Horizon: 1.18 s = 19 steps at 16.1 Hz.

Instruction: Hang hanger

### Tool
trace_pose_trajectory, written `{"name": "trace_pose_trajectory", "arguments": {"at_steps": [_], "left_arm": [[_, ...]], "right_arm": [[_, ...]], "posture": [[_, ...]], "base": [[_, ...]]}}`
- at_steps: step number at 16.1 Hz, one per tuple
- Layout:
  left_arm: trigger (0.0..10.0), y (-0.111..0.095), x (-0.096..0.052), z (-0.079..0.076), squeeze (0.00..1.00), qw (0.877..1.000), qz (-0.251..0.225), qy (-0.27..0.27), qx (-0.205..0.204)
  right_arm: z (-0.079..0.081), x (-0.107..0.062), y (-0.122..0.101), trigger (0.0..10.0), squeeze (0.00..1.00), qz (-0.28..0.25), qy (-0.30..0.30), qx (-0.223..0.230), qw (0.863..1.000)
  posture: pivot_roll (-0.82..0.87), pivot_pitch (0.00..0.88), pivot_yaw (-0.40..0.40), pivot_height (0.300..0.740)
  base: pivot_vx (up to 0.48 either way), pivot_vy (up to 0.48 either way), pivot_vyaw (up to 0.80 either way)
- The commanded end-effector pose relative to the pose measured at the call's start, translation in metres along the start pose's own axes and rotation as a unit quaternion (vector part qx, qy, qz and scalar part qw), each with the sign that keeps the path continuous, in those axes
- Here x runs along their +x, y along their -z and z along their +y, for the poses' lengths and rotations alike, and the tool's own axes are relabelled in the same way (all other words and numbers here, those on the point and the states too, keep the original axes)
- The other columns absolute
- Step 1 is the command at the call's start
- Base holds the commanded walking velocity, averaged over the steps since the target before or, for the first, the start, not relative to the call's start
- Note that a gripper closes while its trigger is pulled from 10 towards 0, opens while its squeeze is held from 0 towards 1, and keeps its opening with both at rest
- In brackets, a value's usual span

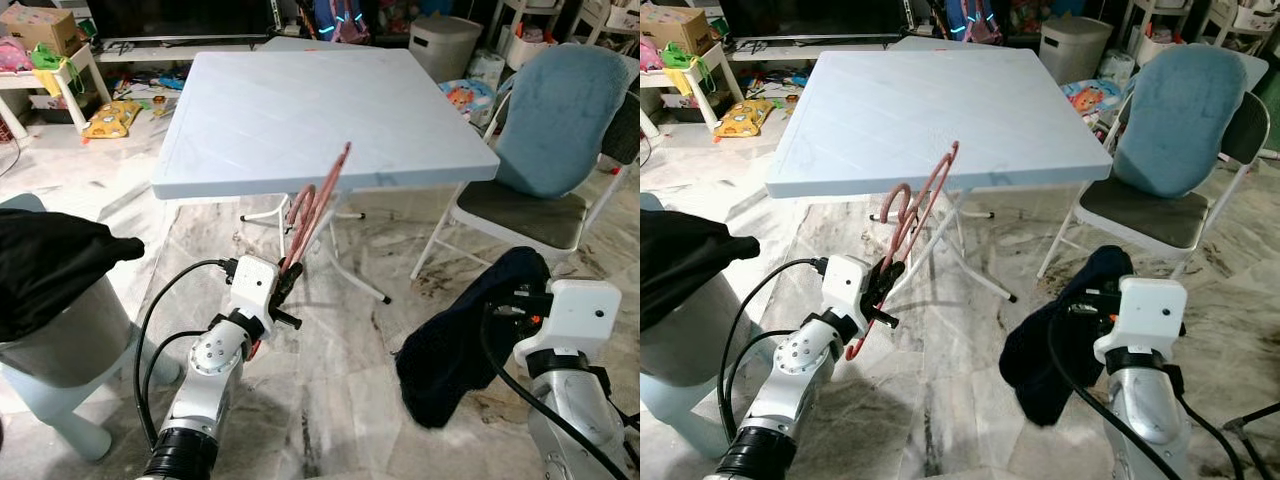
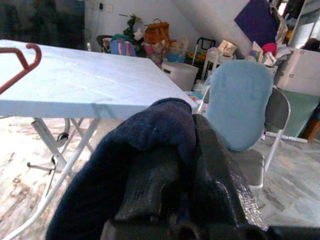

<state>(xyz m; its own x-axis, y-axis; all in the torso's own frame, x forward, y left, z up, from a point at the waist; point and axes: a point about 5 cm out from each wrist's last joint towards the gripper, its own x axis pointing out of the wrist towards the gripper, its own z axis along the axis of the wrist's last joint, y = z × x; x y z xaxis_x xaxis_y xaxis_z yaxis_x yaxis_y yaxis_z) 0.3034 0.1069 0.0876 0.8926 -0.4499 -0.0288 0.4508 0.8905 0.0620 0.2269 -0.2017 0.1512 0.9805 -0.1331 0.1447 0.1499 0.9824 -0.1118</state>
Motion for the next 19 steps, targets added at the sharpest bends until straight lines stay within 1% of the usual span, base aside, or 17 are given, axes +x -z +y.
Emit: {"name": "trace_pose_trajectory", "arguments": {"at_steps": [1, 2, 4, 6, 8, 9, 11, 12, 13, 16, 19], "left_arm": [[10.0, -0.01, 0.007, 0.0, 0.0, 1.0, -0.018, 0.008, 0.006], [10.0, -0.011, 0.008, 0.003, 0.0, 1.0, -0.017, 0.007, 0.006], [10.0, -0.014, 0.013, 0.012, 0.0, 1.0, -0.016, 0.0, 0.0], [10.0, -0.021, 0.019, 0.022, 0.0, 1.0, -0.02, -0.006, 0.003], [10.0, -0.027, 0.023, 0.028, 0.0, 1.0, -0.024, -0.007, 0.005], [10.0, -0.03, 0.024, 0.028, 0.0, 1.0, -0.027, -0.006, 0.004], [10.0, -0.032, 0.021, 0.022, 0.0, 0.999, -0.038, -0.007, -0.008], [10.0, -0.031, 0.016, 0.017, 0.0, 0.999, -0.042, -0.019, -0.023], [10.0, -0.03, 0.014, 0.014, 0.0, 0.998, -0.044, -0.022, -0.027], [10.0, -0.028, 0.012, 0.007, 0.0, 0.998, -0.044, -0.026, -0.034], [10.0, -0.029, 0.012, 0.005, 0.0, 0.998, -0.043, -0.031, -0.041]], "right_arm": [[0.001, 0.001, -0.006, 0.0, 0.0, -0.016, -0.004, -0.003, 1.0], [0.001, 0.001, -0.005, 0.0, 0.0, -0.012, -0.004, -0.004, 1.0], [0.001, 0.001, -0.003, 0.0, 0.0, -0.008, -0.002, -0.003, 1.0], [0.003, 0.0, -0.001, 0.0, 0.0, -0.005, -0.005, 0.0, 1.0], [0.005, 0.001, -0.001, 0.0, 0.0, -0.004, -0.008, 0.002, 1.0], [0.004, 0.002, -0.003, 0.0, 0.0, -0.008, -0.008, 0.002, 1.0], [-0.002, 0.002, -0.006, 0.0, 0.0, -0.02, 0.008, -0.003, 1.0], [-0.006, 0.002, -0.007, 0.0, 0.0, -0.022, 0.018, -0.004, 1.0], [-0.006, 0.002, -0.008, 0.0, 0.0, -0.023, 0.019, -0.003, 1.0], [-0.005, 0.003, -0.01, 0.0, 0.0, -0.027, 0.01, -0.009, 1.0], [-0.003, 0.005, -0.012, 0.0, 0.0, -0.032, 0.002, -0.012, 0.999]], "posture": [[0.05, 0.0, -0.056, 0.74], [0.05, 0.0, -0.059, 0.74], [0.06, 0.0, -0.063, 0.74], [0.06, 0.0, -0.066, 0.74], [0.06, 0.0, -0.066, 0.74], [0.07, 0.0, -0.064, 0.74], [0.07, 0.0, -0.054, 0.74], [0.06, 0.0, -0.048, 0.74], [0.06, 0.0, -0.046, 0.74], [0.06, 0.0, -0.045, 0.74], [0.06, 0.0, -0.043, 0.74]], "base": [[0.33, 0.0, 0.0], [0.341, 0.0, 0.0], [0.362, 0.0, 0.0], [0.375, 0.0, 0.0], [0.373, 0.0, 0.0], [0.375, 0.0, 0.0], [0.375, 0.0, 0.0], [0.375, 0.0, 0.0], [0.375, 0.0, 0.0], [0.376, 0.0, 0.0], [0.409, 0.0, 0.0]]}}
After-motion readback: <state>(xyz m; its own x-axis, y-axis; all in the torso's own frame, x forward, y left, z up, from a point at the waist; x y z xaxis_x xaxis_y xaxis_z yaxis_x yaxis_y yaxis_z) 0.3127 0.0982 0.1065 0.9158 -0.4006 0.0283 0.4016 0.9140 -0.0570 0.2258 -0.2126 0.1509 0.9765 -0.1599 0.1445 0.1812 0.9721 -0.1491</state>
